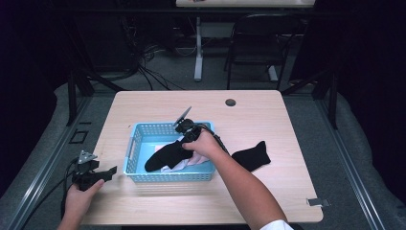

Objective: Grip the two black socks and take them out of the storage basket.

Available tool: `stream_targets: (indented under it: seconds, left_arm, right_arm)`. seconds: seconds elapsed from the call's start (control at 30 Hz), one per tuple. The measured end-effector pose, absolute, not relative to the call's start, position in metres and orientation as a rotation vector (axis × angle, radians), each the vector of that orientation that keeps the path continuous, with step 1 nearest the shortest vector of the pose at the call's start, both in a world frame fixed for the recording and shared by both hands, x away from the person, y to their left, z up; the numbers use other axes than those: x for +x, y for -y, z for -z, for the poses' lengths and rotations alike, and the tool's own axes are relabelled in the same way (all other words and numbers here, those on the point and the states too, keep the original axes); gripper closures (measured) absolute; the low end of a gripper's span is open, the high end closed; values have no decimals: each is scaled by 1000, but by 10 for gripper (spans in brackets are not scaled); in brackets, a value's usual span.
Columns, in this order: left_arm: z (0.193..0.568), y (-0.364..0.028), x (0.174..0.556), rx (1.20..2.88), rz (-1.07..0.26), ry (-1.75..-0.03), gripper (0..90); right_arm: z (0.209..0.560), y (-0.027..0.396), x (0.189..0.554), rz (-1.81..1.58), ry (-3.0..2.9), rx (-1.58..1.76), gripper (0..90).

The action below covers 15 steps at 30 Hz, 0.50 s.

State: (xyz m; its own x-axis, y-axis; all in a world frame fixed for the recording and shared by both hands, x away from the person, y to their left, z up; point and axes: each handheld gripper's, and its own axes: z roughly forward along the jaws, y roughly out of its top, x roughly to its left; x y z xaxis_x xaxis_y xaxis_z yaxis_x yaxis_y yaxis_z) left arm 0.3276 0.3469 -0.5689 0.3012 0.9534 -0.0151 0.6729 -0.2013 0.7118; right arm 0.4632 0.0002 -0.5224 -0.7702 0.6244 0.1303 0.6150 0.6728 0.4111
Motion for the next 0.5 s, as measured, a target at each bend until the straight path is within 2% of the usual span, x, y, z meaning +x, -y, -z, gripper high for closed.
stream_targets:
  seconds: [0.1, 0.13, 0.27, 0.5]
  left_arm:
    - [569, -347, 328, 1956, -586, -1443, 224]
    - [569, -347, 328, 1956, -586, -1443, 224]
    - [569, -347, 327, 1957, -586, -1441, 224]
    - [569, -346, 328, 1956, -586, -1443, 224]
  right_arm:
    - [520, 0, 462, -685, -2863, 1032, 750]
    - [518, 0, 460, -701, -2849, 1031, 808]
    - [512, 1, 457, -716, -2854, 1021, 859]
    - [504, 5, 447, -790, -2847, 1005, 870]
